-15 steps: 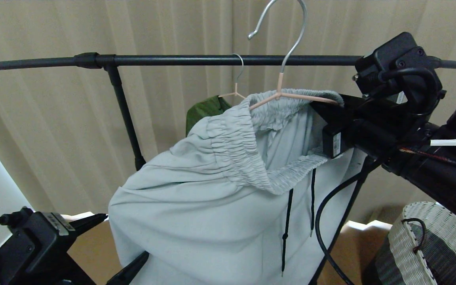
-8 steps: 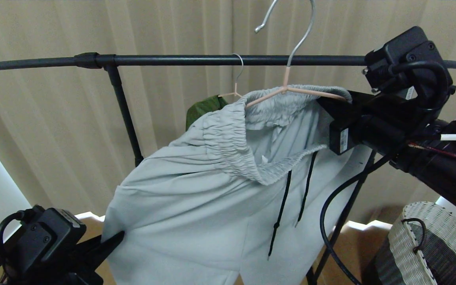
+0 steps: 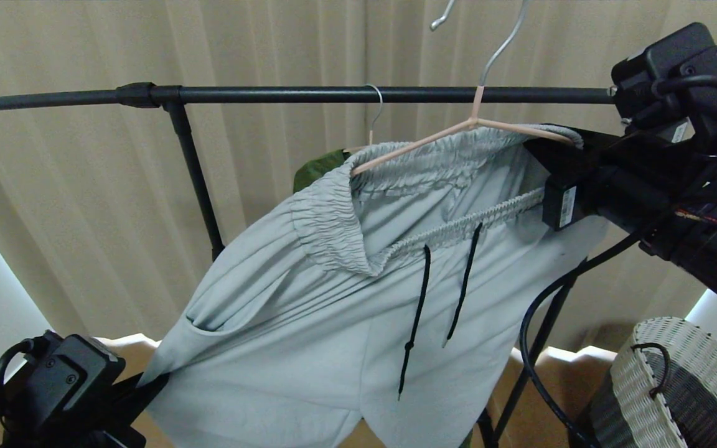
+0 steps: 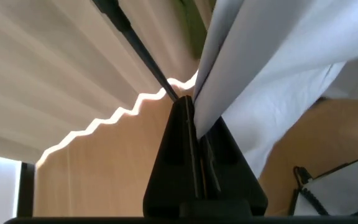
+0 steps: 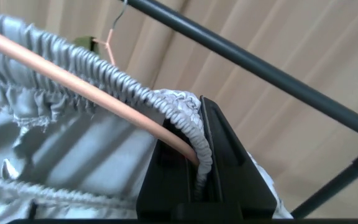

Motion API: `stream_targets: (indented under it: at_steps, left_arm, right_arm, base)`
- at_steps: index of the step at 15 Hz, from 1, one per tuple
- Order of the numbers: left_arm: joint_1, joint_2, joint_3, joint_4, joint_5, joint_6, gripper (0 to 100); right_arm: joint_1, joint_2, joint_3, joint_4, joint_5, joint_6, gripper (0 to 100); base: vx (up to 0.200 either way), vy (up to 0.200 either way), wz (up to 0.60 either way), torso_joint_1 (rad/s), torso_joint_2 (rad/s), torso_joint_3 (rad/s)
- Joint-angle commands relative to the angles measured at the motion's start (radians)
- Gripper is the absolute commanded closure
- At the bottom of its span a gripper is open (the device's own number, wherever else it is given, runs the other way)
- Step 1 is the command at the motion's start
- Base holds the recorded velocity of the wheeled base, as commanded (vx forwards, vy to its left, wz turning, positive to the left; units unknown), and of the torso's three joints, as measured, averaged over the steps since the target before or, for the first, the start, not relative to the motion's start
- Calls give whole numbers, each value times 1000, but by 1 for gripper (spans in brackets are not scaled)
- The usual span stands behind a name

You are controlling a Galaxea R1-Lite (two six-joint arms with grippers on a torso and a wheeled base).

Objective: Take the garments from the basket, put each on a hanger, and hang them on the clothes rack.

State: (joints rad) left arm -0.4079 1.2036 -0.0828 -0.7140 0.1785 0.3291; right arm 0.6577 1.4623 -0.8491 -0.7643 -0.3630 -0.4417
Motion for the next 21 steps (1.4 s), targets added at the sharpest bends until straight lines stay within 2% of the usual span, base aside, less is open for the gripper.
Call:
stream_targets:
  at_steps: [1, 2, 5, 7, 9, 12, 13, 16, 18, 19, 21]
  left_arm:
    - [-3, -4, -5, -2, 1, 7, 100]
    - [-5, -6, -3, -2, -1, 14, 0]
    - [-17, -18, -6, -4, -2, 18, 0]
    - [-16, -42, -20, -21, -4, 8, 0]
    - [-14, -78, -46, -38, -4, -1, 0]
    - [-2, -113, -58, -38, -4, -62, 0]
    - [12, -131, -52, -36, -4, -79, 0]
    - [58, -138, -45, -36, -4, -79, 0]
    - [95, -136, -48, -36, -4, -79, 0]
    - [133, -134, -48, -36, -4, -79, 0]
    - [162, -131, -48, -36, -4, -79, 0]
  right_arm:
    - [0, -5, 15, -1, -1, 1, 100]
    - [0, -4, 18, -1, -1, 1, 100]
    - [-1, -7, 21, -1, -1, 5, 100]
    - [-16, -30, 45, 0, -31, 5, 100]
    - [-70, -105, 113, 25, -74, 1, 100]
    - [-164, -263, 202, 194, -134, 1, 100]
    - [-211, -339, 223, 298, -159, 1, 100]
    - [-329, -464, 226, 503, -157, 5, 100]
    - [-375, -499, 226, 546, -157, 6, 100]
    - [-434, -522, 226, 574, -157, 8, 100]
    - [-457, -533, 229, 594, -157, 18, 100]
  base:
    - [0, 0, 0, 0, 0, 0]
    - [0, 0, 0, 0, 0, 0]
    - [0, 0, 0, 0, 0, 0]
    - [0, 0, 0, 0, 0, 0]
    - [0, 0, 0, 0, 0, 0]
    - [0, 0, 0, 0, 0, 0]
    - [0, 0, 0, 0, 0, 0]
    - [0, 0, 0, 0, 0, 0]
    - [0, 0, 0, 0, 0, 0]
    - [0, 0, 0, 0, 0, 0]
    - [0, 0, 0, 0, 0, 0]
